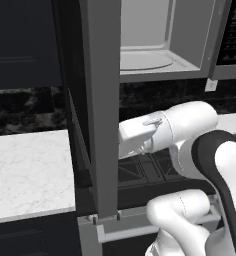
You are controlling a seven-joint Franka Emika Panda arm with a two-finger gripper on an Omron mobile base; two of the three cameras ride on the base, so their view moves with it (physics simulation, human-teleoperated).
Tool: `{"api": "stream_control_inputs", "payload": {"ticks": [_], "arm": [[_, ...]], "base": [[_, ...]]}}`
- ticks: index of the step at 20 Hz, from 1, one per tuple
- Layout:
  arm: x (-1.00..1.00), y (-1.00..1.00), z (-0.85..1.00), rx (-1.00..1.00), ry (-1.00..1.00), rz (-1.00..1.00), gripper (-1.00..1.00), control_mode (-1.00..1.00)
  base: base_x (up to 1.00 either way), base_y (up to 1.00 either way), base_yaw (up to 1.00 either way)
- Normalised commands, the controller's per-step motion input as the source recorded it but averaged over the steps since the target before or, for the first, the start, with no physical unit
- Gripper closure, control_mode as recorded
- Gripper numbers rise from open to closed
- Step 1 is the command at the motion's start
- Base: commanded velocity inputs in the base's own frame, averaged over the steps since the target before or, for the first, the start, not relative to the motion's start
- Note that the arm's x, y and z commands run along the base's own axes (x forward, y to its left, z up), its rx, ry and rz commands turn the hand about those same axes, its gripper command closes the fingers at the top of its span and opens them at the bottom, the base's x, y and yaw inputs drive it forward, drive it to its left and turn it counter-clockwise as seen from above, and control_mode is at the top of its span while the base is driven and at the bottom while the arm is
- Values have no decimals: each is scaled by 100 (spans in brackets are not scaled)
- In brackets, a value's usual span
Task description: Open the microwave, place the bowl with waffle inside the microwave, then close the microwave door and turn it on.
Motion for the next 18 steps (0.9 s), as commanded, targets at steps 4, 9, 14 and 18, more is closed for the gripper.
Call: {"api": "stream_control_inputs", "payload": {"ticks": [4,9,14,18], "arm": [[41,-17,16,0,1,-1,-100,-100],[39,-85,12,-11,24,-7,-100,-100],[64,-100,-21,-33,14,-27,-100,-100],[81,-100,-57,-30,0,-16,-100,-100]], "base": [[0,0,0],[0,0,0],[0,0,0],[0,0,0]]}}
